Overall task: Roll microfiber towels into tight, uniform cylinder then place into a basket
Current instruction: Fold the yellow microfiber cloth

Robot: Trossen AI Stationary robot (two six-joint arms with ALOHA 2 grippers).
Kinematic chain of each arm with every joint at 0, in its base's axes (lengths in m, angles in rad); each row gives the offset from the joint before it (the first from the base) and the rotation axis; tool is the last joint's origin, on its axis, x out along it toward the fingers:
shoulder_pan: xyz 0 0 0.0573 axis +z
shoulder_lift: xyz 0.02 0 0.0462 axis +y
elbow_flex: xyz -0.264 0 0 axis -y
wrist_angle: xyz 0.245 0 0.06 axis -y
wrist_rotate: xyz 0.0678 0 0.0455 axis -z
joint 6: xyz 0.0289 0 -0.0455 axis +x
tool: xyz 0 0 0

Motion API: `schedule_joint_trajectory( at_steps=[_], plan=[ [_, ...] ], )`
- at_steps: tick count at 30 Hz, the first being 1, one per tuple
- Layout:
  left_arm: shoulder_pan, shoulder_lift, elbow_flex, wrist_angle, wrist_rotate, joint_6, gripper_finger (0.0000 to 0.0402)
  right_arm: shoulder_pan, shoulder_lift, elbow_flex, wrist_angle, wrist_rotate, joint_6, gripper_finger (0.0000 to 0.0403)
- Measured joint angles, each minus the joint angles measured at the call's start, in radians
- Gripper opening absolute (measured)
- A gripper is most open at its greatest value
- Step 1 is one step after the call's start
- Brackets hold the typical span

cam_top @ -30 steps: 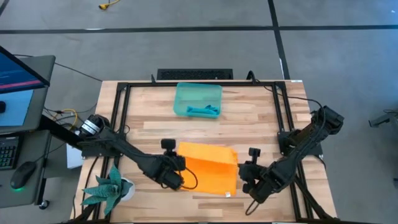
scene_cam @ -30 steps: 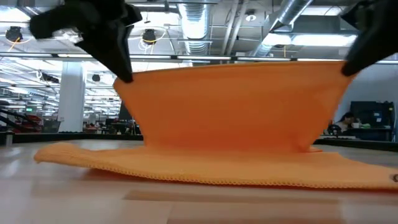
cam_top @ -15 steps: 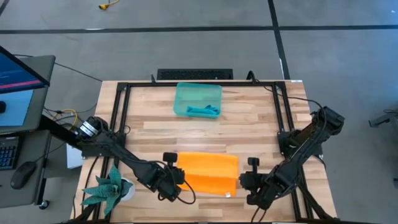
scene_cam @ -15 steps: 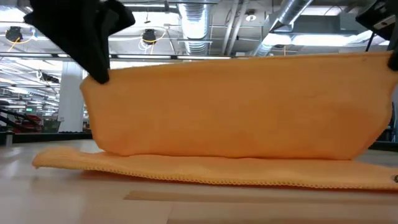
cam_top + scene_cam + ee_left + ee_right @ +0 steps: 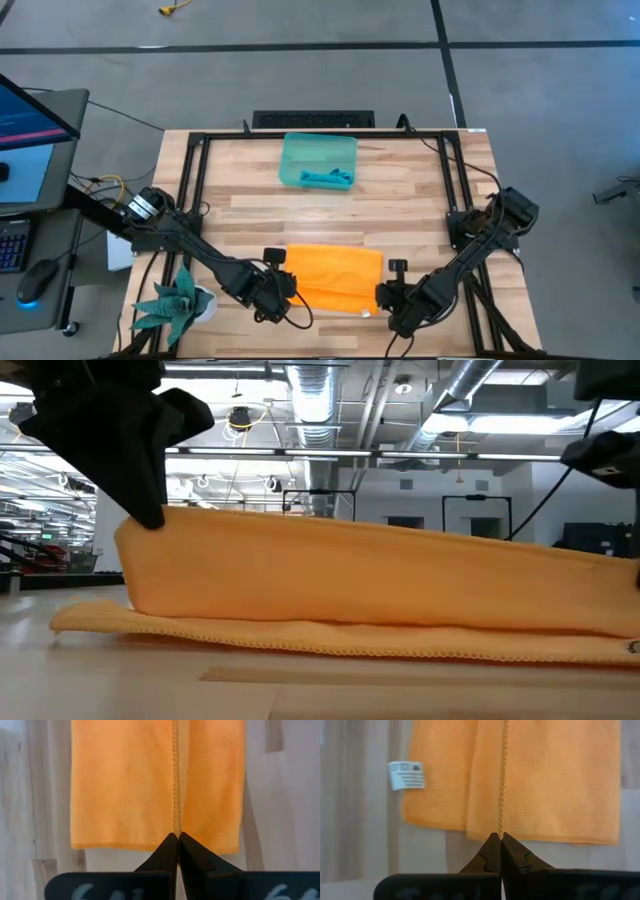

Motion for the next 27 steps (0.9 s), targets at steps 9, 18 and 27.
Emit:
schedule_joint_trajectory(
  at_steps=[9,18,27],
  plan=[
    [0.001,0.0,0.0,0.054,0.094,0.005,0.0,-0.021,0.001,0.033,0.029,-0.078,-0.003,0.0027],
    [-0.006,0.0,0.0,0.096,0.101,-0.021,0.004,-0.02,0.001,0.033,0.074,-0.078,0.036,0.0071],
    [-0.006,0.0,0.0,0.1,0.094,0.003,0.0141,-0.04,0.0,0.033,0.076,-0.17,-0.012,0.0126]
  ],
)
